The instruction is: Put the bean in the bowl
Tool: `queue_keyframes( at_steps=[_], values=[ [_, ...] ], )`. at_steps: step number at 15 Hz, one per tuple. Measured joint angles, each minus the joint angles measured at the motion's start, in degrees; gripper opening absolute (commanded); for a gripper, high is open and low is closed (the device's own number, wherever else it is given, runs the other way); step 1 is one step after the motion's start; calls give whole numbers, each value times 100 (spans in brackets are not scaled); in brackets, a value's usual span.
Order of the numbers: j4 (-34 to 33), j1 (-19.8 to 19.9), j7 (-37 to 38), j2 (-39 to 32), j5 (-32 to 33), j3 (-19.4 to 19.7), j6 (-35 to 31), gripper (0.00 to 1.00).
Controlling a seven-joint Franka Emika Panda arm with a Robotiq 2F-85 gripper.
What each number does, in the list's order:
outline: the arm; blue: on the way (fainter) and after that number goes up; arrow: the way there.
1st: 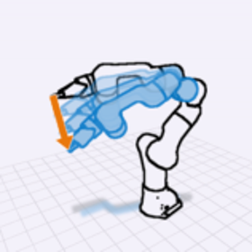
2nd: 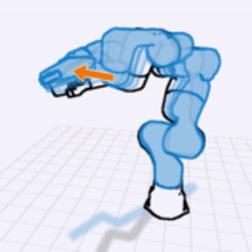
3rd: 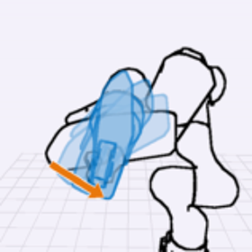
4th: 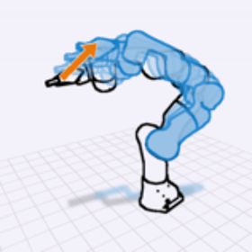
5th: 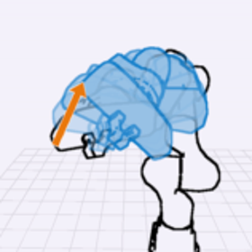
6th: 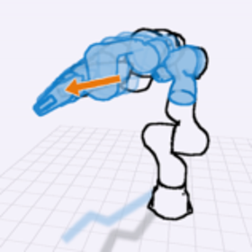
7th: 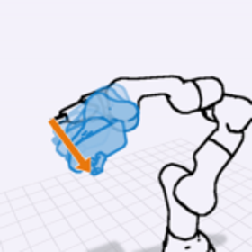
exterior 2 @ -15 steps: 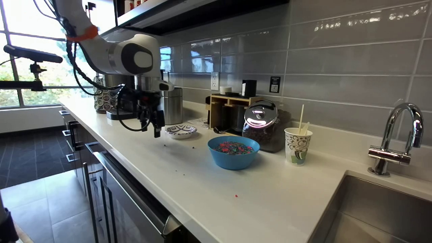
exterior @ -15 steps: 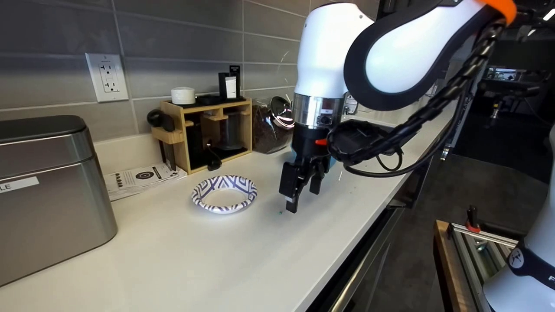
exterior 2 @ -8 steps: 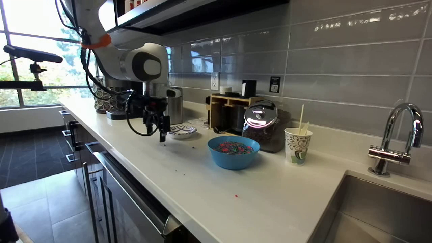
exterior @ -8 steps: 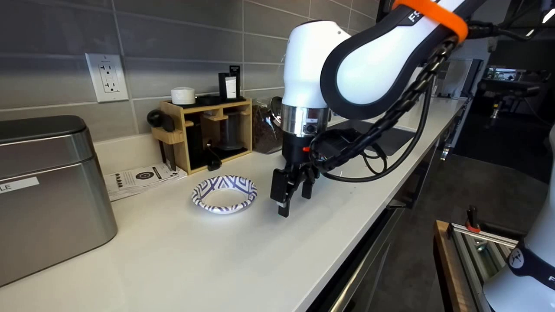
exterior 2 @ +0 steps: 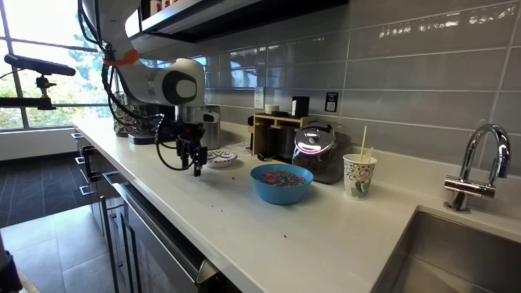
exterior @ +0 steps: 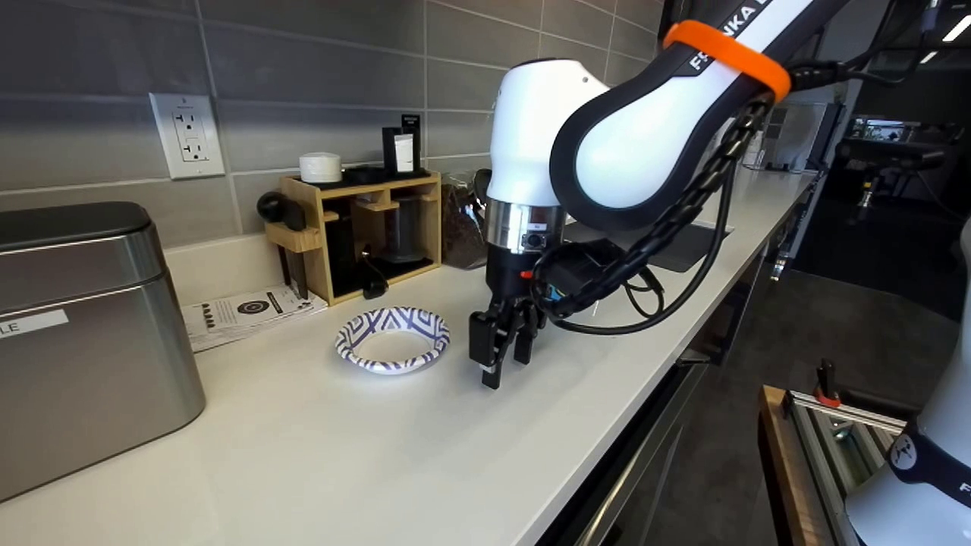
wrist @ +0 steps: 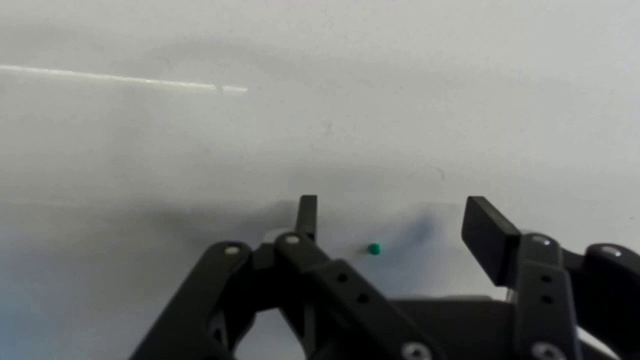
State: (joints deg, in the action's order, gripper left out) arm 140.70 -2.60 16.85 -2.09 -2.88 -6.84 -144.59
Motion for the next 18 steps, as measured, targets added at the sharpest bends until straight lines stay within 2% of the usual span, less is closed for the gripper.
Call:
queue_keyframes(
  at_steps=[1, 4, 5, 6, 7, 13, 15, 18],
  values=[
    [-1, -1, 0, -19, 15, 5, -42, 59],
    [-3, -2, 0, -58, 137, 48, -81, 52],
    [-5, -2, 0, -64, 186, 69, -81, 44],
    [-7, -2, 0, -68, 232, 89, -81, 47],
    [-15, -2, 0, -72, 276, 105, -81, 43],
    [-140, -37, 5, -137, 472, 123, -81, 39],
    [-174, -63, 7, -168, 496, 123, -81, 31],
    [-235, -91, 9, -240, 535, 124, -81, 9]
  ],
)
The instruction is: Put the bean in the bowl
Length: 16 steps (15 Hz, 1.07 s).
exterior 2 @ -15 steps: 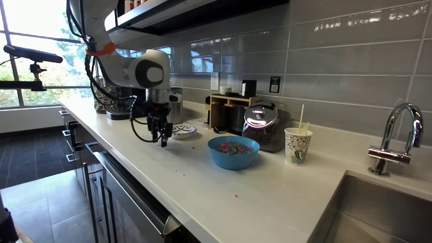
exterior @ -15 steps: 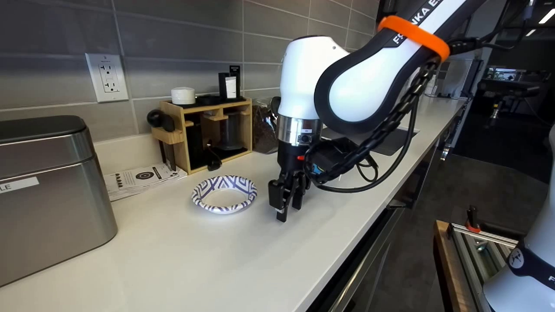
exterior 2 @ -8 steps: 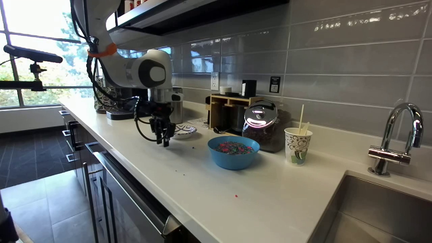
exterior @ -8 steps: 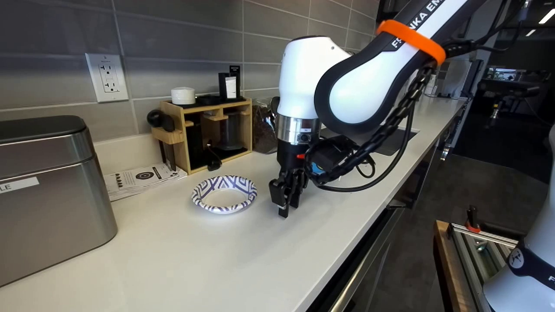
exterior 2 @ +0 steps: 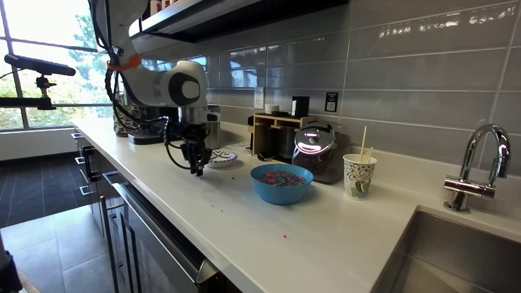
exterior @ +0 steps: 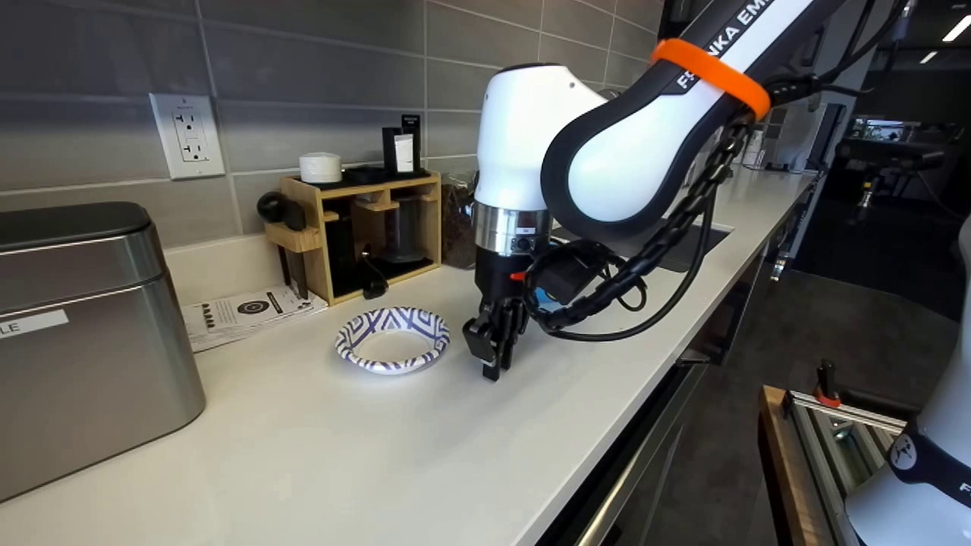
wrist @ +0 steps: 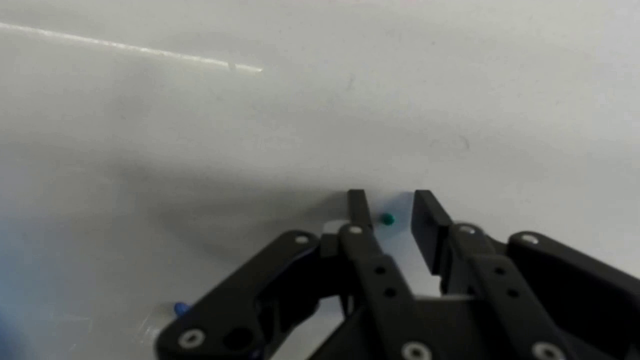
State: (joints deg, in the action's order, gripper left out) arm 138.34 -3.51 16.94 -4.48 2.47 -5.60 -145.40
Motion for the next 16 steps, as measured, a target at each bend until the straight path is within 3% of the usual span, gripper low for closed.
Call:
queue_keyframes(
  at_steps=[8, 12, 16],
  values=[
    [-65, -14, 2, -131, 55, 39, 0, 21],
    [-85, -22, 2, -148, 77, 47, 0, 0],
    [-155, -47, 2, -194, 98, 47, 0, 0]
  ],
)
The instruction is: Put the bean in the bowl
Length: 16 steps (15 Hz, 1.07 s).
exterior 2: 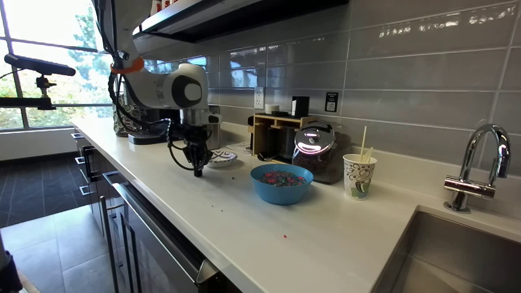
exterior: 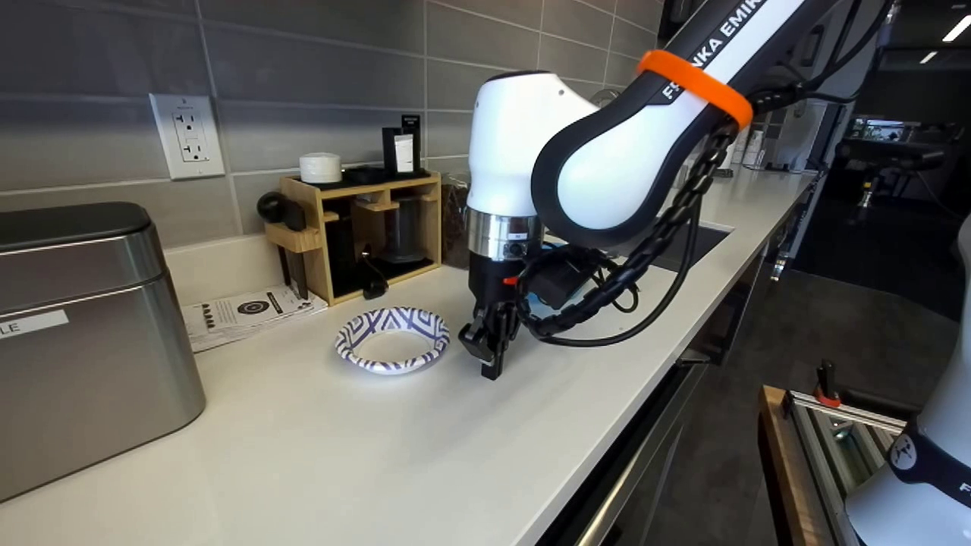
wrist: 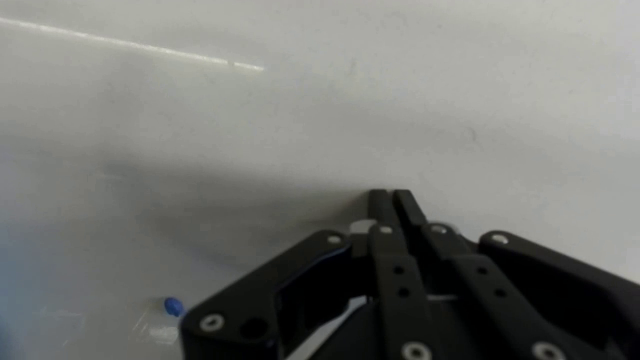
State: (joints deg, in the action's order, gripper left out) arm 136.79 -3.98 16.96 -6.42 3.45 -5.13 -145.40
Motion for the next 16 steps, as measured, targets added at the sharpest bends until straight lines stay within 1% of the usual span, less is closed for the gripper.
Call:
queue_keyframes(
  at_steps=[3, 6, 10, 13, 16],
  values=[
    [-16, -8, 108, 0, 47, 36, 2, 0],
    [15, -7, 778, 184, 151, 197, 289, 0],
    [292, 109, 1668, 905, 217, 386, 426, 0],
    [505, 368, 2472, 1471, 712, 395, 426, 0],
    [699, 784, 3092, 1904, 1261, 395, 426, 0]
  ],
)
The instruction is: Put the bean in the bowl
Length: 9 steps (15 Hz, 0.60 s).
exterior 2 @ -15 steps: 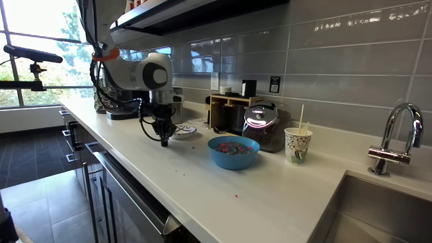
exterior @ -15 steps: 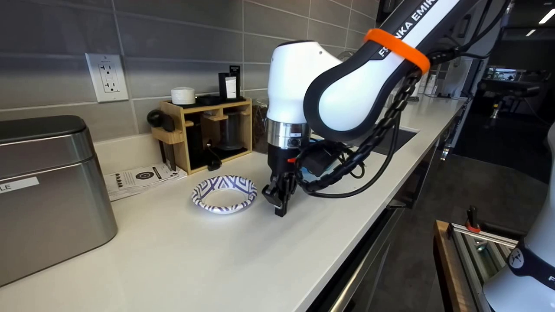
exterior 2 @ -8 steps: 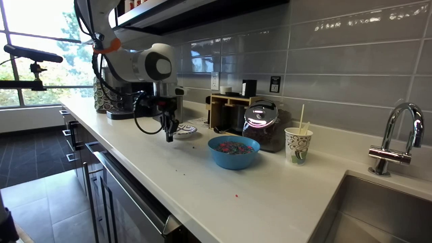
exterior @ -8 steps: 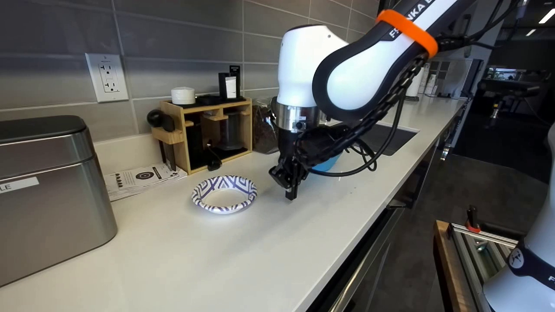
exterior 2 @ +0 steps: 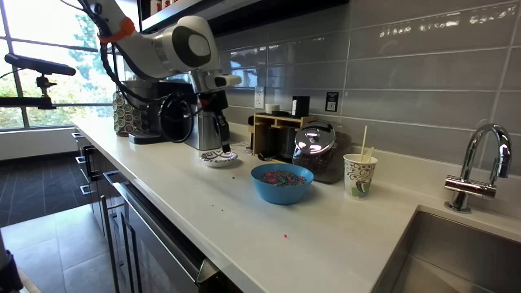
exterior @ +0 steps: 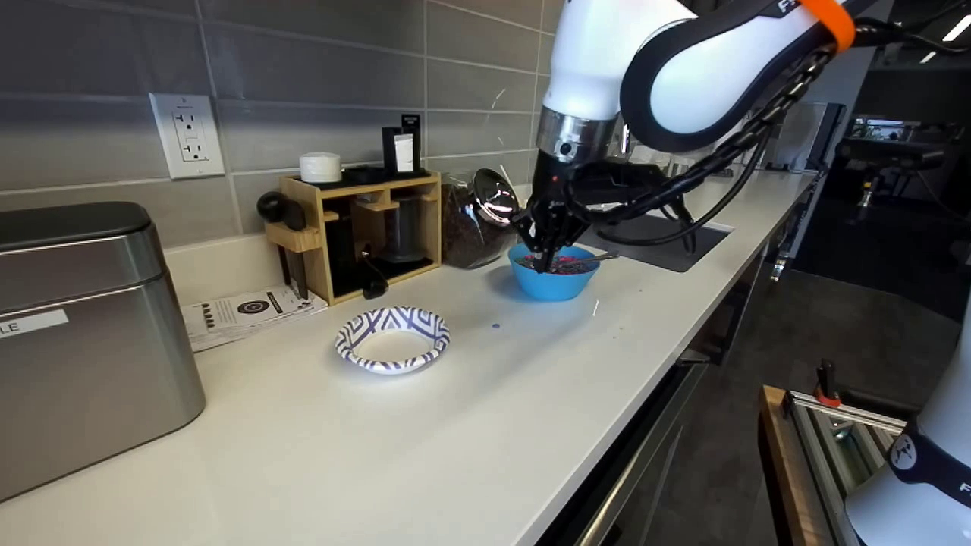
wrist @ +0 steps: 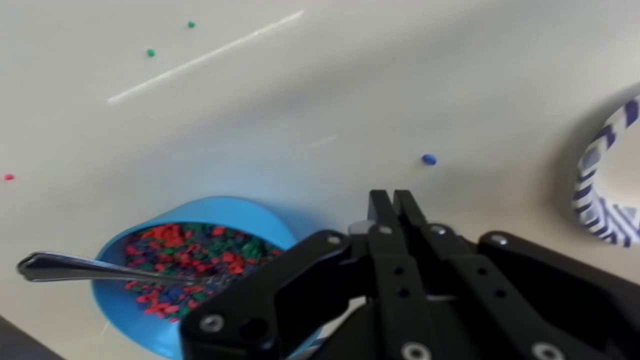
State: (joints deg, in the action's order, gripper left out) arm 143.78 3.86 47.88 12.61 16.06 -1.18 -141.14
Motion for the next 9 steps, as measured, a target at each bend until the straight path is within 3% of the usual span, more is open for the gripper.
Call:
queue_keyframes(
  at_steps=[9],
  values=[
    [197, 1133, 222, 394, 854, 154, -116, 0]
  ],
)
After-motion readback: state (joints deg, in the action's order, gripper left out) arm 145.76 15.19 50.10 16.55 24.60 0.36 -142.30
